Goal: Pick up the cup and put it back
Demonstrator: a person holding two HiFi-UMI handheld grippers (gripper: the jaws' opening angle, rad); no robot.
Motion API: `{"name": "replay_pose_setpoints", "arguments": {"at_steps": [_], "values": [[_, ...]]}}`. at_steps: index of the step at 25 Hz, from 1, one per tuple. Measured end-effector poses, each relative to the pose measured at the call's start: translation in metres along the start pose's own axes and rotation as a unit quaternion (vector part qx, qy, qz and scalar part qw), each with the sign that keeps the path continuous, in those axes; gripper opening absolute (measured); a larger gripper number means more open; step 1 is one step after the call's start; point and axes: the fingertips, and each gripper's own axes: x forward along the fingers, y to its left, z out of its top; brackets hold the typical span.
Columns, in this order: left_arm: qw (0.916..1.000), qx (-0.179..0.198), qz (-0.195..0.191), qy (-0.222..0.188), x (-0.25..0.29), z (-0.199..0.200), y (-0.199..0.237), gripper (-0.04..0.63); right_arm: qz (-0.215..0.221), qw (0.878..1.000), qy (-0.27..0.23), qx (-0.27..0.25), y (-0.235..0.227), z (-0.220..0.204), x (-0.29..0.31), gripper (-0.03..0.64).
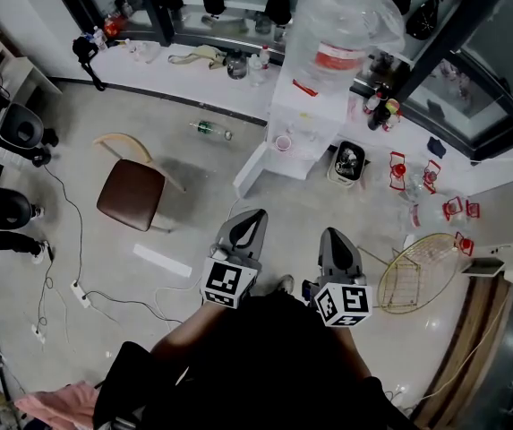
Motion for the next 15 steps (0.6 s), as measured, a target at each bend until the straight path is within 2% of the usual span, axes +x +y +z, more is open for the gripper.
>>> {"name": "replay_pose_setpoints", "arguments": {"at_steps": [15], "values": [[1.0, 0.002, 0.002, -0.003, -0.0033, 0.0025, 0.0057, 0.008, 0.006, 1.0, 0.003, 0.0, 0.0095, 0.0003, 0.0036, -0.006]]}}
